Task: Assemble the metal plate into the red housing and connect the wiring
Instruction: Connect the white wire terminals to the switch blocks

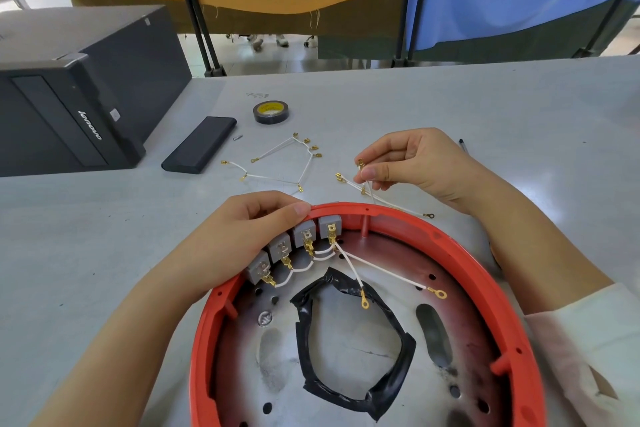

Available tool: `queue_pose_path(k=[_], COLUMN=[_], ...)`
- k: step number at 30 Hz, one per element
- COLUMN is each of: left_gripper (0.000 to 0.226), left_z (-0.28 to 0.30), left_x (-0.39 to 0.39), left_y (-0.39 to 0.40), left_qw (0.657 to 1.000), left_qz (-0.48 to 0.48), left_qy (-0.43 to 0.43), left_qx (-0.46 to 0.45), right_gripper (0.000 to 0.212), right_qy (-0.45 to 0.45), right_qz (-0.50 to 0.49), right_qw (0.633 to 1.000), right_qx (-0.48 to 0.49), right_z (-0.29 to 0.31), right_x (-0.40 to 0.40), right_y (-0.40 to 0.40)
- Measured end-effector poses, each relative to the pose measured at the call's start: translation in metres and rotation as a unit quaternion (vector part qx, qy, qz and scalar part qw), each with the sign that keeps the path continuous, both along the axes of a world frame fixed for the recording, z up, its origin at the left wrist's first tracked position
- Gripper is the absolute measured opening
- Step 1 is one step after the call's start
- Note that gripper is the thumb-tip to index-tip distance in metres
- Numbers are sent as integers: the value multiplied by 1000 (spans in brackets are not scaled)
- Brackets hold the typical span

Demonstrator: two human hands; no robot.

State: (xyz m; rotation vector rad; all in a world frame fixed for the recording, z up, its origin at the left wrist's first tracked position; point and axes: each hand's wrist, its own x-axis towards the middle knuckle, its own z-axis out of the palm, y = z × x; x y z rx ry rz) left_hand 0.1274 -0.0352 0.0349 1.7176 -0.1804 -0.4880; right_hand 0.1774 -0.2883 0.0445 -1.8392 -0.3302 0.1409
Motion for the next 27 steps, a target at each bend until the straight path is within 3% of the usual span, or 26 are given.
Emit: queue_pose_path(k=[4, 11, 18, 22, 27], left_gripper=[42, 38, 37, 37, 37], left_z=[0, 0, 0, 0, 0], left_x=[0, 0, 1, 0, 0], left_y=[0, 1, 0, -1, -1], left_qw=[1000, 1000, 1000, 1000, 1000], left_qz=[1, -4, -1, -3, -2], left_qy=[0, 5, 9, 6, 7], left_qx=[-3, 0, -11, -13, -15], right_gripper=[9, 4, 11, 2, 10], right_qy=[7, -39, -85, -67, -62], right_qz=[-7, -84, -168, -152, -176], right_qw=[1000, 968, 936, 934, 922], right_qx=[-25, -233, -296, -316, -340], right_z=[-2, -32, -43, -43, -42], right_x=[2, 13, 22, 22, 22], right_y=[-1, 15, 16, 14, 11])
